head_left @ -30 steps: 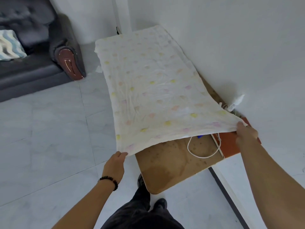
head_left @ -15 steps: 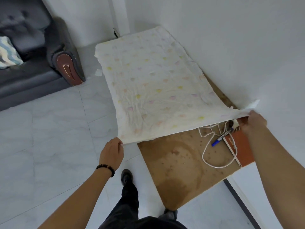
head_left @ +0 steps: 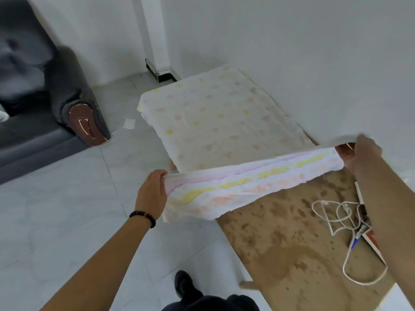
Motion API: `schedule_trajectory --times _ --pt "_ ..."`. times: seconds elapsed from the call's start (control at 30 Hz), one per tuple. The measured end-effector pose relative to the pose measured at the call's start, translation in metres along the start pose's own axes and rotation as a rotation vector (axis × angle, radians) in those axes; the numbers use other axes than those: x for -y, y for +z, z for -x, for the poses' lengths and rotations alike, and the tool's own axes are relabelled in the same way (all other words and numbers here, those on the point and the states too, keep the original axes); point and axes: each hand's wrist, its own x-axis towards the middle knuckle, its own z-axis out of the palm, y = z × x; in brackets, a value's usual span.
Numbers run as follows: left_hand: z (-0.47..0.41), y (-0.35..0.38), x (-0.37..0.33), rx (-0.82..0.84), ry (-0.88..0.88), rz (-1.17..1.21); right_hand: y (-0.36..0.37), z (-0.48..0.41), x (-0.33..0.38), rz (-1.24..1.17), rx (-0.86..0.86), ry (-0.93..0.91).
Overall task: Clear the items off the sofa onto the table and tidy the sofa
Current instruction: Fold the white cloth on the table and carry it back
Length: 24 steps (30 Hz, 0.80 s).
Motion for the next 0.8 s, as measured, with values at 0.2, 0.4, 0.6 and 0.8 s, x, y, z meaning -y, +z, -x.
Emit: schedule_trajectory --times 0.2,0.4,0.6,0.8 --pt "-0.077 -0.016 0.026 0.074 0.046 -0.09 0.074 0.009 -0.003 -0.041 -0.017 -0.039" --pt "-0.142 0.0 0.047 0.183 -0.02 -0.155 0.127 -0.023 -0.015 0.016 -0.014 -0.021" --pt "-0.239 0.031 0.062 0.233 -0.063 -0.22 0.209 -0.105 -0.038 0.102 0.004 -0.017" --pt "-0.331 0.06 0.069 0.256 -0.145 -0.298 0.302 -0.193 -0.075 0.199 -0.001 0.03"
